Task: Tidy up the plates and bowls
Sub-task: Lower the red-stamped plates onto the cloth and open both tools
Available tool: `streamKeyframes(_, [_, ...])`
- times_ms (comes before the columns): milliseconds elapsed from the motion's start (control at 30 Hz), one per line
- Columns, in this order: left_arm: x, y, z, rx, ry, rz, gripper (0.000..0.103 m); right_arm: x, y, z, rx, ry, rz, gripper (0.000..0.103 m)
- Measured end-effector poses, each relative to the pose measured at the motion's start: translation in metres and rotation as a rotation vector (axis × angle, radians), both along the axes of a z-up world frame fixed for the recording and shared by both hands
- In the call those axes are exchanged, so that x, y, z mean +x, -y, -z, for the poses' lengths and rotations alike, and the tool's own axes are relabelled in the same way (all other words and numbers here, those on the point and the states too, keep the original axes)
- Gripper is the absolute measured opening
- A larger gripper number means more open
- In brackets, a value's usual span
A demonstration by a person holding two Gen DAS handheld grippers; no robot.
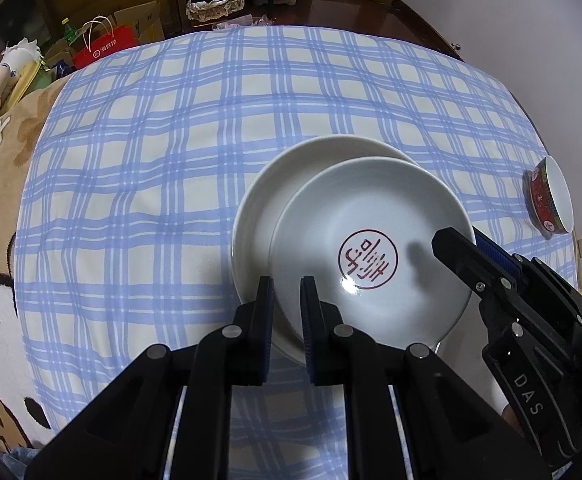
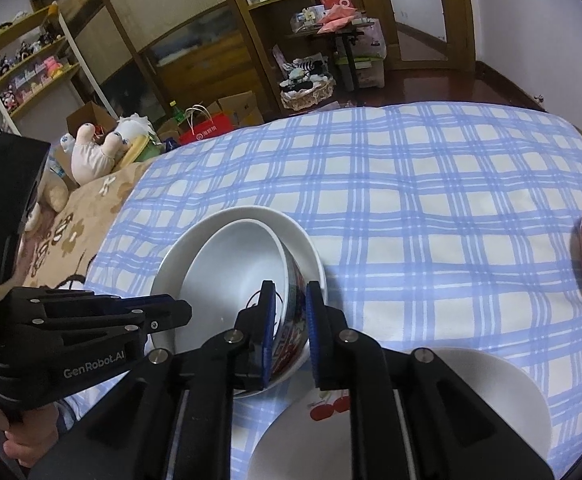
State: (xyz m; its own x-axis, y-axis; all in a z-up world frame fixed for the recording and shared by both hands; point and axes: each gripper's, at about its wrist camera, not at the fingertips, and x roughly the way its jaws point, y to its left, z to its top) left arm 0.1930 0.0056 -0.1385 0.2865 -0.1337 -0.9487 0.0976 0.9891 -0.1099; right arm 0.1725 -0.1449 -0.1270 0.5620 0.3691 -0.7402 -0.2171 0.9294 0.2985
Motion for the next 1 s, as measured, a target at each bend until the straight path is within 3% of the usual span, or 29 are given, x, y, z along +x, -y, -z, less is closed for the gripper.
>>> streamKeyframes(333, [0.0057,-0.0025,0.0022,-0.025,-0.01,-0.01,0.014,-0.003,-0.0064,-0.0034,-0.067,0.04,-0.003,0.016])
streamKeyframes(1000, [0.003,-0.003,0.0006,-0.018,0.01,-0.015,0.014,0.0024,0.0,0.0023,-0.053,0.019,0.018,0.017])
